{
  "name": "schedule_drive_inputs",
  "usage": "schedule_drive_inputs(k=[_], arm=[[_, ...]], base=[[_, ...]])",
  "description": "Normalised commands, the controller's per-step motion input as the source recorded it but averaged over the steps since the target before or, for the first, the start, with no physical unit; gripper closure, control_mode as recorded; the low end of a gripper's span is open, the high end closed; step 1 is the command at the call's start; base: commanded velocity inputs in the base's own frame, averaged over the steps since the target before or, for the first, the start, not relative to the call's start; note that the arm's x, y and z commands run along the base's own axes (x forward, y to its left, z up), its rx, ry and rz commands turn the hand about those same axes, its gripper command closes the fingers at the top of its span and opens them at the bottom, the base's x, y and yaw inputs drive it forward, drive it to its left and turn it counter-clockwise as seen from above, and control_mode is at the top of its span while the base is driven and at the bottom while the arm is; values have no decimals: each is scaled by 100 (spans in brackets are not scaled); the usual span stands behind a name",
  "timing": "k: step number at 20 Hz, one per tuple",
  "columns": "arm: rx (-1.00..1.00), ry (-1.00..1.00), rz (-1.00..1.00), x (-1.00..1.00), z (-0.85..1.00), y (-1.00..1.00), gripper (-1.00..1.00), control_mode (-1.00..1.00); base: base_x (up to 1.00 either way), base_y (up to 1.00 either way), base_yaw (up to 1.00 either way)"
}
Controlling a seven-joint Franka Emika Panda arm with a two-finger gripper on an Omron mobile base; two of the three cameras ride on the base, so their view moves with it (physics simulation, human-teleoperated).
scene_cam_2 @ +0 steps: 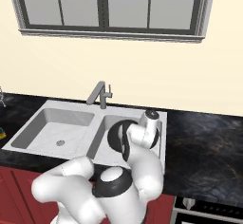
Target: Pick the pan and sponge and place them into the sink. Then turn on the water.
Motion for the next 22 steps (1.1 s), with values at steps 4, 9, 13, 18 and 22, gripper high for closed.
schedule_drive_inputs(k=[4, 9, 13, 18, 22], arm=[[0, 0, -17, 0, 45, 27, -100, -100], [0, 0, -16, 0, 29, 32, -100, -100], [0, 0, -13, 0, 12, 32, -100, -100], [0, 0, -11, -2, 4, 35, -100, -100], [0, 0, -11, -6, 1, 37, -100, -100]], base=[[0, 0, 0], [0, 0, 0], [0, 0, 0], [0, 0, 0], [0, 0, 0]])
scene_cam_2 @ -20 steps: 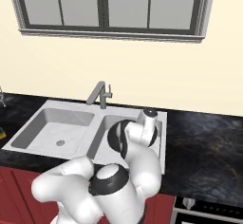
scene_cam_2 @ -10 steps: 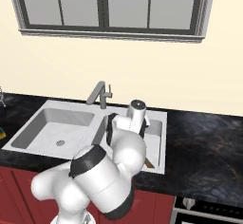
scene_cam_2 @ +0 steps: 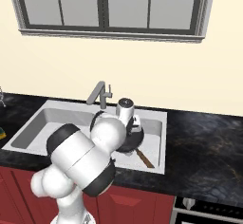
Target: Pick the pan and sponge and place them into the sink. Then turn on the water.
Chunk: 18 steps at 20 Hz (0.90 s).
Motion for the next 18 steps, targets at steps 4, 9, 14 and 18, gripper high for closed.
schedule_drive_inputs(k=[4, 9, 14, 18], arm=[[0, 0, -11, -7, 13, 38, -100, -100], [0, 0, -10, -10, 21, 41, -100, -100], [0, 0, -9, -14, 13, 46, -100, -100], [0, 0, -8, -18, 6, 48, -100, -100]], base=[[0, 0, 0], [0, 0, 0], [0, 0, 0], [0, 0, 0]])
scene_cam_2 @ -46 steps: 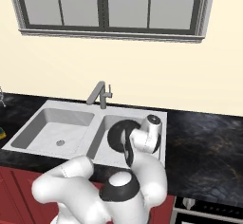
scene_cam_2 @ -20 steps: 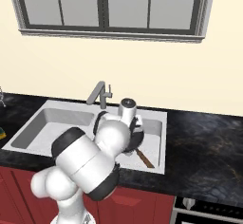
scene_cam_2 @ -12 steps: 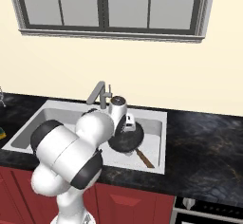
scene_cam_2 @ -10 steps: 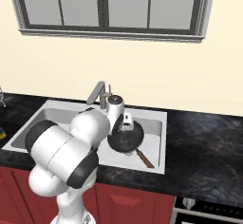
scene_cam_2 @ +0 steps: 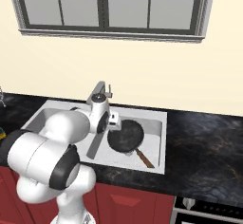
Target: Pick the pan and sponge and place them into the sink. Then turn on the water.
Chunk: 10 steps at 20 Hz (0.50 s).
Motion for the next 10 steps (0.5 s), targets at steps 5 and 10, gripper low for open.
schedule_drive_inputs(k=[5, 10], arm=[[0, 0, -7, -11, 8, 47, -100, -100], [0, 0, -4, -3, 19, 39, -100, -100]], base=[[0, 0, 0], [0, 0, 0]])
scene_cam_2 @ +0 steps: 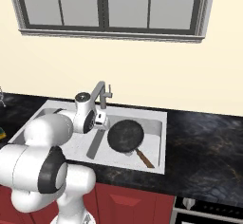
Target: Pick the pan and sponge and place them into the sink. Then turn on the water.
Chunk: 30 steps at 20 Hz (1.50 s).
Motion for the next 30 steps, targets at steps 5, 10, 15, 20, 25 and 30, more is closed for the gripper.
schedule_drive_inputs(k=[5, 10, 15, 20, 25, 30], arm=[[0, 0, -3, 0, 22, 38, -100, -100], [1, 0, -1, 0, 15, 41, -100, -100], [2, 0, 0, 0, 9, 44, -100, -100], [4, 0, 0, 0, 7, 48, -100, -100], [5, 0, 0, -1, 5, 51, -100, -100], [0, 0, 0, 0, 0, 52, -100, -100]], base=[[0, 0, 0], [0, 0, 0], [0, 0, 0], [0, 0, 0], [0, 0, 0], [0, 0, 0]])
